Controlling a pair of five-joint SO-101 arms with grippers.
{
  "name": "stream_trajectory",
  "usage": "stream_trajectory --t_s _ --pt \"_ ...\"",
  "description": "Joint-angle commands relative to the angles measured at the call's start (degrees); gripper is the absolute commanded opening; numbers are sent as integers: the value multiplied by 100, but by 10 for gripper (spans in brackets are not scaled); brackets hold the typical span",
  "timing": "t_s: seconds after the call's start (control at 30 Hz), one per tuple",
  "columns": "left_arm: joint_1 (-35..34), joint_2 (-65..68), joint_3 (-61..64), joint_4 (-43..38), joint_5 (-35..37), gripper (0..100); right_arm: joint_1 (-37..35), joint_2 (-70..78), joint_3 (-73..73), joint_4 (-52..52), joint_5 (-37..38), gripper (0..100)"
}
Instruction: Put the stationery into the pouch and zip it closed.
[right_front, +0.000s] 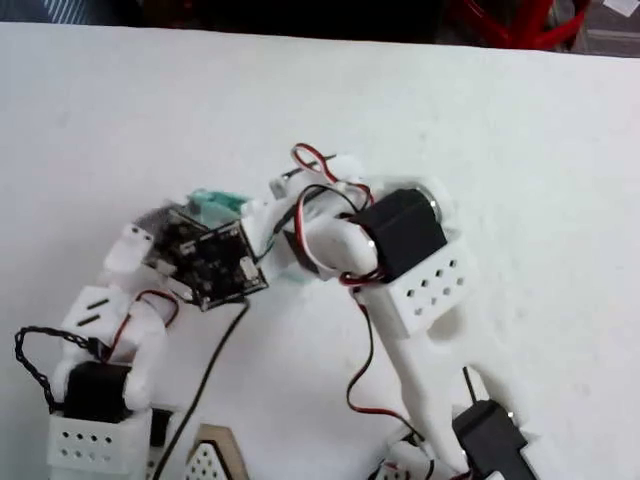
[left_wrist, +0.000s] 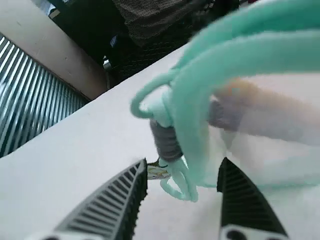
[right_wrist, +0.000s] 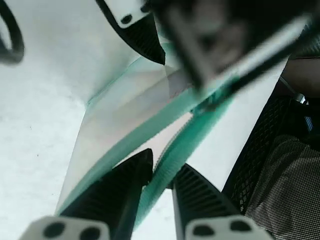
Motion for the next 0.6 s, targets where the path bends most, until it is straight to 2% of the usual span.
stream_trajectory --t_s 0.0,0.1,0.23,0.37,0.47,0.57 --pt "-31 -75 -273 299 -1284 234 -31 -13 62 92 167 17" --pt "-4 -426 -264 246 -1407 234 -40 -22 62 92 185 17" --pt "31 -1103 -18 -202 -879 234 75 -22 62 92 316 17" --pt "286 -1912 1037 -844 -141 234 163 -22 62 92 308 17" --pt "593 -2554 1864 -1125 -105 234 127 -22 62 101 299 17" --pt "673 -2536 2066 -1292 -62 238 -4 -31 9 101 299 17"
